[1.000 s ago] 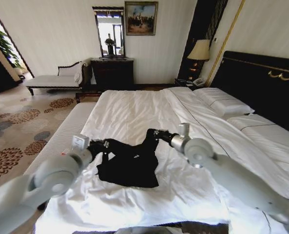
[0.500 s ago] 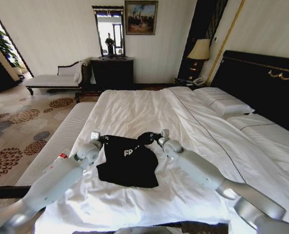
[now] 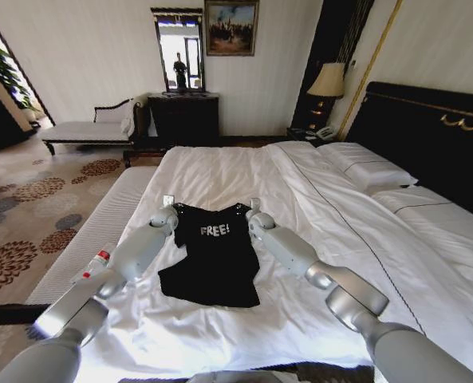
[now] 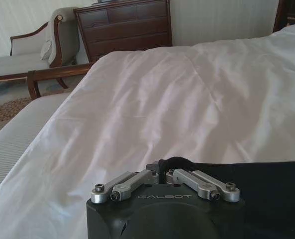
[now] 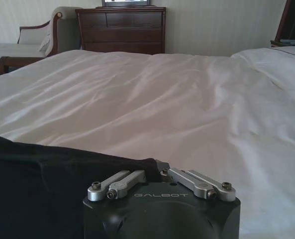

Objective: Fold the clothes on the bed.

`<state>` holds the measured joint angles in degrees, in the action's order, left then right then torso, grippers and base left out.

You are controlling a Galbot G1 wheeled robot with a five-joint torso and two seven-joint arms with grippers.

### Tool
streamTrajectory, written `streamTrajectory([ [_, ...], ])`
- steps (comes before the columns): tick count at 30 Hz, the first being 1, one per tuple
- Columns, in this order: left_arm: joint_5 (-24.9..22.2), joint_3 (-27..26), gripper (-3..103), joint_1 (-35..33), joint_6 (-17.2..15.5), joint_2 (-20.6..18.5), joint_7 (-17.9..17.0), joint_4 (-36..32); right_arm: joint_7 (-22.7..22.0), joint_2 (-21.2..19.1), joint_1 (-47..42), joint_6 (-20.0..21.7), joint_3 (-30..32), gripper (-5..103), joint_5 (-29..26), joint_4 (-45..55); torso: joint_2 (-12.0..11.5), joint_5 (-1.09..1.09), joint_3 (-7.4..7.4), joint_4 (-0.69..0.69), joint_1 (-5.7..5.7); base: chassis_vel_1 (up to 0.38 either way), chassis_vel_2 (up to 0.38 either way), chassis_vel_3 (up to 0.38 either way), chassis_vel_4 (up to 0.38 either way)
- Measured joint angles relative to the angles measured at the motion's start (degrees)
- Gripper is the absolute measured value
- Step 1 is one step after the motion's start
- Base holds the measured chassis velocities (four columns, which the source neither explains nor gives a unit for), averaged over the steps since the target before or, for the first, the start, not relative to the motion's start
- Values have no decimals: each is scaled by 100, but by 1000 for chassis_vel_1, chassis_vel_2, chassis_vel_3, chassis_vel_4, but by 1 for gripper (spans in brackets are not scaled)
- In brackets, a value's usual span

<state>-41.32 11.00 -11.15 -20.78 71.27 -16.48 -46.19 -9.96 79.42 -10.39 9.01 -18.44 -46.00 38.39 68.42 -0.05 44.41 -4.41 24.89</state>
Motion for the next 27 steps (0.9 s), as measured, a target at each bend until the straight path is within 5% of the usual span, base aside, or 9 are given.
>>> streamTrajectory([
  [7,620,-314,2,626,188,811,385,1451,409,541,365,-425,436,0,634,-1367,1,2,-1,1,-2,0,0,0,0],
  [20,1127,-808,2,896,312,1199,528,2399,401,645,501,-411,503,0,664,-1622,1,1,-2,1,-2,0,0,0,0],
  [24,1124,-919,-1,791,57,1250,341,2395,454,603,418,-333,503,2,689,-1591,2,0,-2,1,-2,0,0,0,0],
  [27,1119,-1000,9,761,-425,1301,294,2438,455,581,334,-279,515,13,697,-1574,1,2,-2,-1,-1,0,0,0,0],
])
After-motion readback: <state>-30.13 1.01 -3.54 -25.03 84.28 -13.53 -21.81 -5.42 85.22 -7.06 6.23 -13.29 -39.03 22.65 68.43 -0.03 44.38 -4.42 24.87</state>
